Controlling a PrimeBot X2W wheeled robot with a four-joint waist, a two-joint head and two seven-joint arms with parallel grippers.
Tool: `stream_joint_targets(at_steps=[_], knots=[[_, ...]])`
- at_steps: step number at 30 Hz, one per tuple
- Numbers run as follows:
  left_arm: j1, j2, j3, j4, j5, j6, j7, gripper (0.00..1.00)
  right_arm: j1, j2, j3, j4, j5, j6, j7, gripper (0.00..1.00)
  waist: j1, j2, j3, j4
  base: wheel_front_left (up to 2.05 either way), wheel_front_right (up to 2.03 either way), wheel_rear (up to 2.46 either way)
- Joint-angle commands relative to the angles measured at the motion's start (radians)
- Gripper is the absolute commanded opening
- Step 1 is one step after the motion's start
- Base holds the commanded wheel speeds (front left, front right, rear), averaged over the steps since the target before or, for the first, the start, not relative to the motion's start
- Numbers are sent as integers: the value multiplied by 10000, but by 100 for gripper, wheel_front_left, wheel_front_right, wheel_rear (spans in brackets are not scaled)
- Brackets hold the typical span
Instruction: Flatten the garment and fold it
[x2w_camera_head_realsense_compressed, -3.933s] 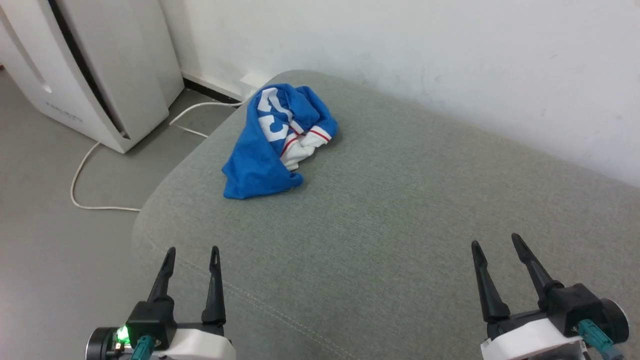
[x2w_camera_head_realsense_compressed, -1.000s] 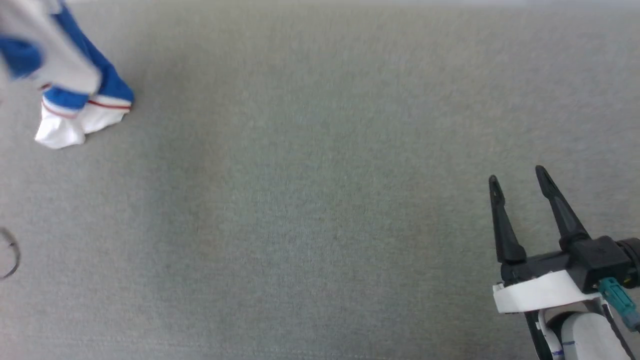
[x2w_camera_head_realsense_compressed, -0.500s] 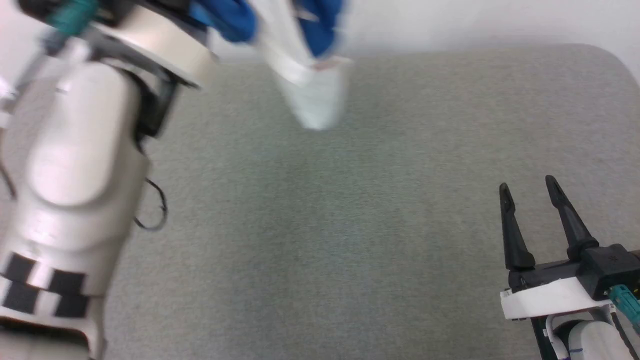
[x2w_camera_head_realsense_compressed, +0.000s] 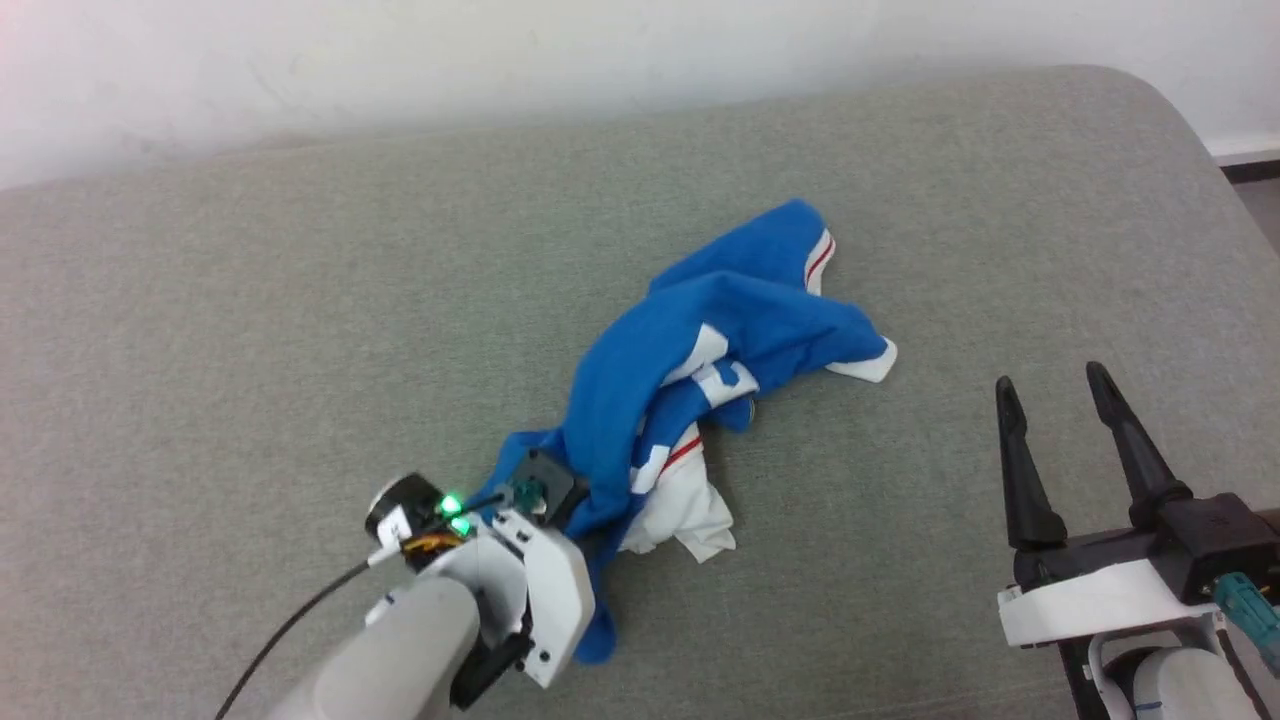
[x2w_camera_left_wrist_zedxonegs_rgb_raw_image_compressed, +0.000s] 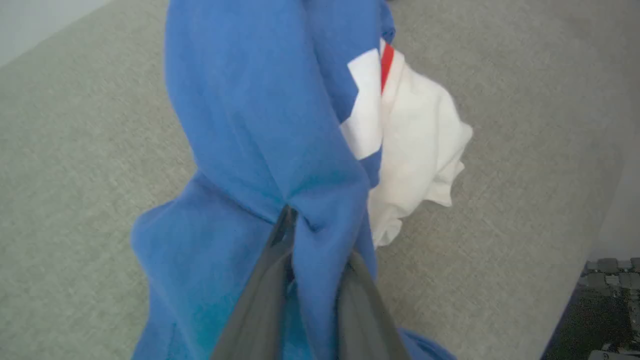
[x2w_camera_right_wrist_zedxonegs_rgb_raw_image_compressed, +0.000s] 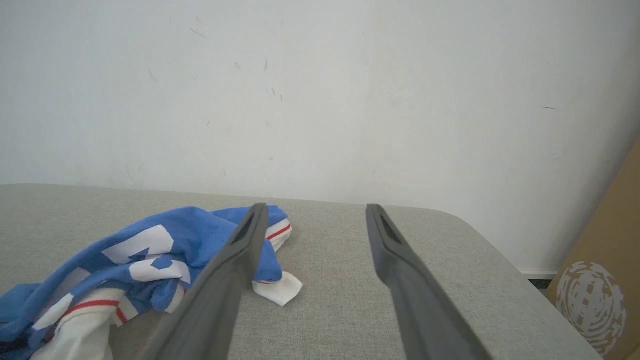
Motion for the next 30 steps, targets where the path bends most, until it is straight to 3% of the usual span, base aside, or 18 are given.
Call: stream_joint_targets(at_steps=[1, 6, 12, 16, 24, 30], knots=[[-14, -22, -4, 26, -37, -32, -44, 100, 96, 27, -6, 46, 63, -21, -46, 100, 0, -1, -48, 121, 0, 0, 0], [172, -156, 183, 117, -196, 274, -529, 100, 182, 28, 6, 228, 0, -21, -46, 100, 0, -1, -362, 578, 0, 0, 0], [256, -41, 1008, -509, -554, 1012, -1466, 100, 451, 28, 18, 427, -66, -21, -46, 100, 0, -1, -1015, 1179, 0, 0, 0], [666, 109, 1819, -1280, -931, 1724, -2262, 100, 739, 28, 6, 492, -105, -21, -46, 100, 0, -1, -1370, 1499, 0, 0, 0], [2731, 244, 3239, -3236, -1425, 3128, -3556, 100, 1167, 28, 105, 704, -140, -21, -46, 100, 0, -1, -1712, 1864, 0, 0, 0], [4542, -309, 3876, -4626, -944, 3614, -3693, 100, 1347, 28, 194, 957, -178, -21, -46, 100, 0, -1, -1761, 2154, 0, 0, 0]])
